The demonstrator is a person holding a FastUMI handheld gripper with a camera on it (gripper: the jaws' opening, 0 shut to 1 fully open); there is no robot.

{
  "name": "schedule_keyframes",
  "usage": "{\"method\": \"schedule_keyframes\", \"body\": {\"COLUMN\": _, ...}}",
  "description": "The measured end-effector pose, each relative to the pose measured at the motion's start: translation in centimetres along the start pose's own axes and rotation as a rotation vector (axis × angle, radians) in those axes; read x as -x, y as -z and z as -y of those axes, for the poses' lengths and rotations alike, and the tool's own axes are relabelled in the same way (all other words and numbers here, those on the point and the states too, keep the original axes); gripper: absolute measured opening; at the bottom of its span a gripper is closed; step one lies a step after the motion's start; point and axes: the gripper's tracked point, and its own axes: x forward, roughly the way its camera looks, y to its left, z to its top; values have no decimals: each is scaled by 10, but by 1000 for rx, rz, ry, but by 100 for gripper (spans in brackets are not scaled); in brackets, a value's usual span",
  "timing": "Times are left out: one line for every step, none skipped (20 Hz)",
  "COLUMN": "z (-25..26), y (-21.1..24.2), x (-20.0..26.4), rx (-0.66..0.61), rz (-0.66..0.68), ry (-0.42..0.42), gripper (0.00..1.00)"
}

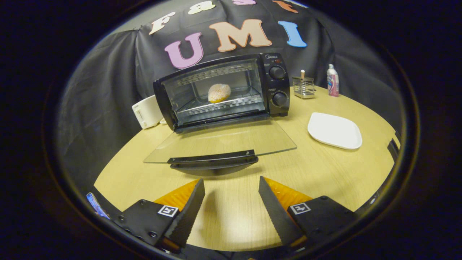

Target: Open the toaster oven, put the food inside, and close the toaster oven door.

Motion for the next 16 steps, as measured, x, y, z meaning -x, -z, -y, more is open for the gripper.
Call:
{"method": "schedule_keyframes", "body": {"z": 0, "y": -3, "x": -3, "rx": -14, "rz": 8, "ry": 4, "gripper": 96}}
{"method": "schedule_keyframes", "body": {"z": -1, "y": -4, "x": -6, "rx": -26, "rz": 12, "ry": 7, "gripper": 96}}
{"method": "schedule_keyframes", "body": {"z": -1, "y": -5, "x": -9, "rx": -35, "rz": 17, "ry": 8, "gripper": 96}}
{"method": "schedule_keyframes", "body": {"z": -3, "y": -6, "x": -8, "rx": -43, "rz": 15, "ry": 0, "gripper": 96}}
{"method": "schedule_keyframes", "body": {"z": -6, "y": -7, "x": -10, "rx": -52, "rz": 14, "ry": -10, "gripper": 96}}
{"method": "schedule_keyframes", "body": {"z": -8, "y": -6, "x": -11, "rx": -58, "rz": 15, "ry": -15, "gripper": 96}}
{"method": "schedule_keyframes", "body": {"z": -10, "y": -7, "x": -12, "rx": -63, "rz": 14, "ry": -19, "gripper": 96}}
{"method": "schedule_keyframes", "body": {"z": -12, "y": -9, "x": -11, "rx": -68, "rz": 18, "ry": -23, "gripper": 97}}
{"method": "schedule_keyframes", "body": {"z": -12, "y": -11, "x": -11, "rx": -74, "rz": 19, "ry": -24, "gripper": 97}}
{"method": "schedule_keyframes", "body": {"z": -15, "y": -10, "x": -11, "rx": -76, "rz": 15, "ry": -29, "gripper": 96}}
{"method": "schedule_keyframes", "body": {"z": -16, "y": -11, "x": -11, "rx": -76, "rz": 18, "ry": -29, "gripper": 96}}
{"method": "schedule_keyframes", "body": {"z": -16, "y": -12, "x": -11, "rx": -73, "rz": 23, "ry": -29, "gripper": 96}}
{"method": "schedule_keyframes", "body": {"z": -17, "y": -12, "x": -11, "rx": -70, "rz": 27, "ry": -28, "gripper": 96}}
{"method": "schedule_keyframes", "body": {"z": -16, "y": -14, "x": -10, "rx": -70, "rz": 29, "ry": -30, "gripper": 95}}
{"method": "schedule_keyframes", "body": {"z": -17, "y": -17, "x": -9, "rx": -73, "rz": 35, "ry": -34, "gripper": 95}}
{"method": "schedule_keyframes", "body": {"z": -19, "y": -20, "x": -8, "rx": -77, "rz": 43, "ry": -41, "gripper": 96}}
